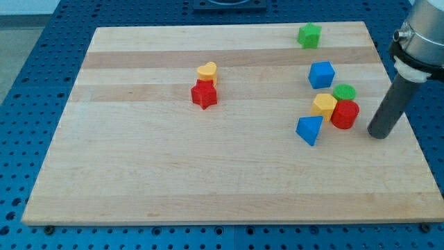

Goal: Move the red circle along with yellow hexagon a bit left

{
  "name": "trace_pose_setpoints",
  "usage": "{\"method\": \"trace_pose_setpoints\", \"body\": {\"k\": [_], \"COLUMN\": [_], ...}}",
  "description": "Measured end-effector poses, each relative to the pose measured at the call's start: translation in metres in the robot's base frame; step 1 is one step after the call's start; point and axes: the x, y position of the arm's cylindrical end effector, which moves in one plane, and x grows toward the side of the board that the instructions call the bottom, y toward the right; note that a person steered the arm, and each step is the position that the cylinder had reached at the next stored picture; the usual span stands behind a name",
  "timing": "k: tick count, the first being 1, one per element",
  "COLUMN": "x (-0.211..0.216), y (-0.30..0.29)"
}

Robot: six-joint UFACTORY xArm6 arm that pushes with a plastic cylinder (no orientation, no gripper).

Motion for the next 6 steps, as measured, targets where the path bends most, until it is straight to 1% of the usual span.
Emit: {"method": "trace_pose_setpoints", "body": {"k": [1, 2, 3, 6], "x": [-0.01, -0.031, -0.033, -0.034], "y": [-0.008, -0.018, -0.039, -0.137]}}
